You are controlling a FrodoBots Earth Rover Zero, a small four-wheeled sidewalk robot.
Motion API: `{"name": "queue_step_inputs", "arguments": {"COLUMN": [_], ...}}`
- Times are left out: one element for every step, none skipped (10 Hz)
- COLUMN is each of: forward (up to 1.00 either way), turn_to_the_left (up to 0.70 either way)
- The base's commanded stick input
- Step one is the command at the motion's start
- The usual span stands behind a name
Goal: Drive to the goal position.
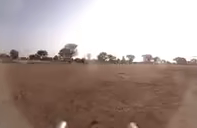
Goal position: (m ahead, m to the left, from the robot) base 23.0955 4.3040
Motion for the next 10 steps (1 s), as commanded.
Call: {"name": "queue_step_inputs", "arguments": {"forward": [0.67, 0.67, 0.67, 0.67, 0.67, 0.67, 0.67, 0.67, 0.67, 0.67], "turn_to_the_left": [0.00, 0.00, 0.00, 0.00, 0.00, 0.00, 0.00, 0.00, 0.00, 0.00]}}
